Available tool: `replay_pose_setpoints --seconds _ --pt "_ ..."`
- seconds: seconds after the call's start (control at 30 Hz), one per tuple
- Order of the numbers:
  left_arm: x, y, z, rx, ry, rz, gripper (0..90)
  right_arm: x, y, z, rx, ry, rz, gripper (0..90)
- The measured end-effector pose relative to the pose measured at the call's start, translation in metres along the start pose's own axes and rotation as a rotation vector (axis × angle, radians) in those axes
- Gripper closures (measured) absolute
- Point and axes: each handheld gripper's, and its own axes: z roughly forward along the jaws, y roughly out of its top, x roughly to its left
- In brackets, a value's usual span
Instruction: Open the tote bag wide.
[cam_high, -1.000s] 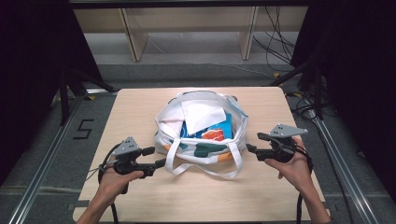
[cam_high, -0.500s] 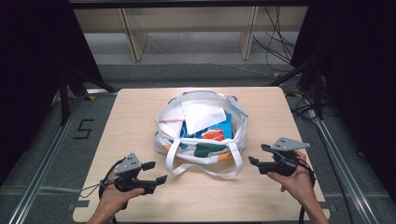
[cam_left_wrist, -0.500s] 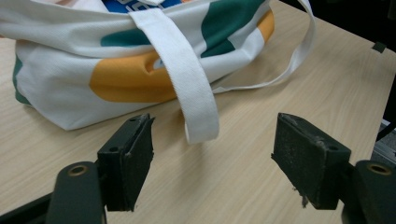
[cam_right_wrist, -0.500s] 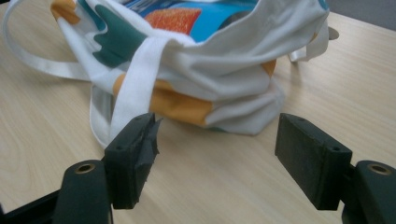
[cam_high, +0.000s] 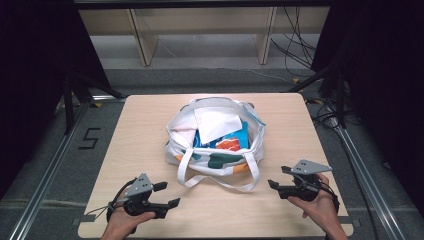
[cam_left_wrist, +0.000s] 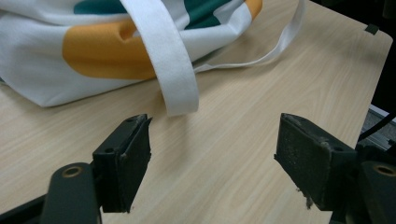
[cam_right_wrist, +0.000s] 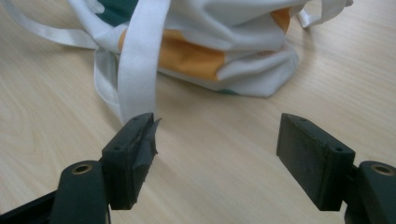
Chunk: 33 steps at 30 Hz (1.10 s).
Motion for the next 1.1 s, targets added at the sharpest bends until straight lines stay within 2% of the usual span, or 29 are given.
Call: replay_pose_setpoints --seconds 0.07,0.1,0.13,0.17,0.2,0.23,0.27,0.3,0.33,0.37,0.4,0.43,0.47,0.5,0.53,0.57,0.6,0.67,0.73,0.77,0.8,0.83,0.87,0.9,0.93,0.97,1.0,1.07,1.1 --pt "0.000 -0.002 -0.001 0.009 0.009 0.018 25.6 -0.001 -0.004 0.000 -0.015 -0.006 -0.028 28.8" --pt "-0.002 -0.005 0.000 0.003 0.009 -0.005 25.6 0.000 -0.006 -0.002 -0.004 0.002 -0.021 28.7" --pt "-0.003 -0.006 0.000 0.010 0.002 -0.007 25.5 0.003 -0.008 -0.002 -0.008 0.001 0.006 28.4" --pt "-0.003 -0.008 0.001 0.002 0.000 -0.015 25.5 0.002 -0.010 -0.003 -0.007 0.001 -0.014 27.7" --pt "-0.003 -0.010 0.000 0.021 0.000 -0.002 25.3 0.004 -0.012 -0.004 0.004 0.002 0.005 27.4" --pt "-0.004 -0.011 -0.001 0.036 0.011 0.006 25.2 0.004 -0.014 -0.004 0.001 0.000 -0.004 27.3" --pt "-0.006 -0.013 0.000 0.015 0.001 -0.015 25.2 0.004 -0.016 -0.005 -0.007 -0.006 -0.021 27.2" --pt "-0.007 -0.015 0.000 0.020 0.009 -0.021 25.1 0.006 -0.018 -0.005 0.001 0.008 0.008 27.1" --pt "-0.006 -0.016 0.001 0.012 -0.005 -0.011 25.1 0.005 -0.020 -0.005 0.004 0.003 -0.016 27.0" --pt "-0.006 -0.018 0.001 0.014 -0.003 -0.003 25.0 0.006 -0.022 -0.005 -0.002 -0.002 -0.015 26.8" --pt "-0.008 -0.019 0.000 0.030 0.004 -0.025 24.9 0.007 -0.024 -0.006 0.003 -0.007 -0.027 26.6" --pt "-0.008 -0.020 0.002 0.015 0.008 -0.016 24.9 0.008 -0.026 -0.007 0.013 -0.004 -0.026 26.4" --pt "-0.008 -0.020 0.000 0.035 0.013 -0.007 24.8 0.009 -0.027 -0.007 0.017 -0.001 -0.027 26.2" --pt "-0.009 -0.021 0.001 0.035 0.014 -0.012 24.7 0.012 -0.029 -0.008 0.027 0.007 0.002 25.9" --pt "-0.010 -0.022 0.001 0.035 0.007 -0.010 24.7 0.010 -0.029 -0.007 0.020 0.017 -0.027 25.8" --pt "-0.010 -0.023 0.001 0.034 0.012 0.001 24.6 0.011 -0.030 -0.009 0.027 -0.001 -0.027 25.8" --pt "-0.012 -0.022 0.001 0.032 0.013 -0.014 24.5 0.012 -0.031 -0.009 0.023 -0.004 -0.021 25.7" --pt "-0.012 -0.024 0.000 0.041 0.023 0.008 24.4 0.013 -0.033 -0.010 0.028 0.005 -0.018 25.7" --pt "-0.014 -0.025 0.000 0.045 0.011 0.007 24.3 0.014 -0.036 -0.010 0.036 0.005 -0.030 25.7" --pt "-0.015 -0.027 0.001 0.030 0.004 -0.004 24.2 0.014 -0.037 -0.010 0.039 0.005 -0.032 25.7" --pt "-0.015 -0.027 0.000 0.048 -0.001 0.008 24.0 0.016 -0.039 -0.011 0.054 0.009 -0.023 25.7" --pt "-0.016 -0.028 0.000 0.039 -0.001 0.009 24.0 0.017 -0.040 -0.012 0.064 0.010 -0.012 25.7" --pt "-0.016 -0.028 0.000 0.050 0.009 0.011 24.0 0.016 -0.041 -0.012 0.054 0.009 -0.039 25.7" --pt "-0.015 -0.028 -0.001 0.060 0.017 0.018 23.9 0.018 -0.042 -0.013 0.067 0.015 -0.020 25.7" --pt "-0.016 -0.029 -0.001 0.037 0.013 0.006 23.9 0.019 -0.044 -0.014 0.067 0.016 -0.016 25.7" --pt "-0.015 -0.028 -0.002 0.063 0.023 0.010 23.9 0.018 -0.045 -0.014 0.059 0.011 -0.026 25.7" --pt "-0.015 -0.029 -0.002 0.056 0.023 0.012 23.9 0.021 -0.046 -0.016 0.077 0.018 0.003 25.7" --pt "-0.015 -0.029 -0.003 0.067 0.027 0.019 24.0 0.020 -0.048 -0.015 0.068 0.018 -0.016 25.7" --pt "-0.017 -0.029 -0.001 0.045 0.014 0.010 23.9 0.022 -0.049 -0.016 0.077 0.024 -0.004 25.8"
